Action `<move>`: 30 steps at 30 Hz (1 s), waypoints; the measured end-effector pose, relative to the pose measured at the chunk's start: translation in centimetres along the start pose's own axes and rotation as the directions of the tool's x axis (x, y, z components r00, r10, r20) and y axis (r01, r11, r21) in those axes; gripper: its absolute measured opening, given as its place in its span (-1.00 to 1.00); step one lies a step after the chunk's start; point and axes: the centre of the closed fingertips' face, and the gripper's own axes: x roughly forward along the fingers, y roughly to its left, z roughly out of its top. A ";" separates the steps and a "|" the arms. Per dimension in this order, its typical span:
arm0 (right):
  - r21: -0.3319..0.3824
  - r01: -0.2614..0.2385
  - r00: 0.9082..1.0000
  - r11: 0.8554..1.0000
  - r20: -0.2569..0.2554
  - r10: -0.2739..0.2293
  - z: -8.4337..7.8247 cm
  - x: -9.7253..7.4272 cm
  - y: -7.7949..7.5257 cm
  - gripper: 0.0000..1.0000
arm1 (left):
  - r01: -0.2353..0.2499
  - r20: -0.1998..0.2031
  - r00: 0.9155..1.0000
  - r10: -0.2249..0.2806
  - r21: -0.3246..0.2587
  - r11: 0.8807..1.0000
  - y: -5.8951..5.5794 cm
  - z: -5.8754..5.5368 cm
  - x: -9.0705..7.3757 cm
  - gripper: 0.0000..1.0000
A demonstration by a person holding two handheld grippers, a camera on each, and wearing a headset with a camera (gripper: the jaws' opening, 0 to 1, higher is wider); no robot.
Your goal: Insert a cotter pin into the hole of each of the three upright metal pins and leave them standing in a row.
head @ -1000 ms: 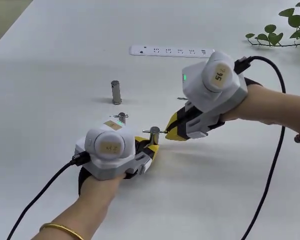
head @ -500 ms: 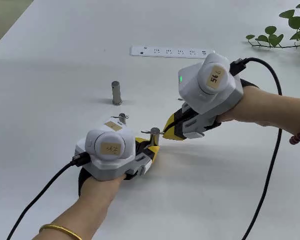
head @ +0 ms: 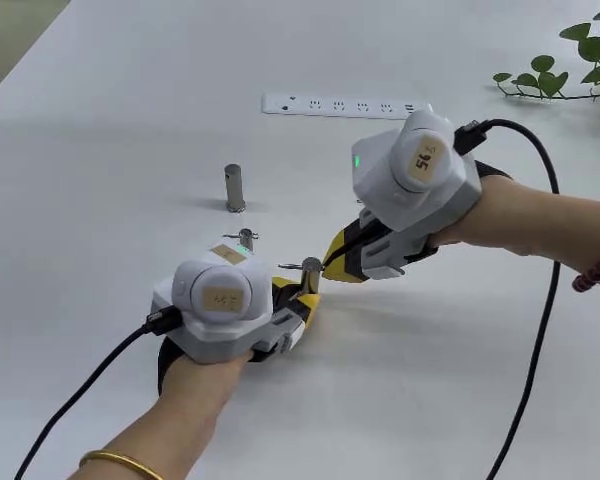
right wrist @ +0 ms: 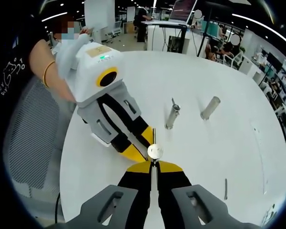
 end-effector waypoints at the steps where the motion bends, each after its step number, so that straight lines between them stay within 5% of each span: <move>1: 0.000 0.001 1.000 1.000 0.000 -0.001 0.0 0.0 0.0 -1.00 | 0.000 0.000 1.000 0.000 0.000 1.000 0.0 0.0 0.0 -0.80; 18: 0.041 0.006 1.000 0.999 0.004 -0.006 0.2 0.1 0.2 -1.00 | 0.005 -0.004 1.000 -0.005 -0.028 1.000 0.0 0.0 0.1 -0.79; 30: 0.114 0.028 0.998 0.993 0.049 -0.034 0.9 -0.3 -0.4 -0.69 | 0.019 0.005 1.000 -0.019 -0.037 0.999 -0.1 0.1 -0.7 -0.65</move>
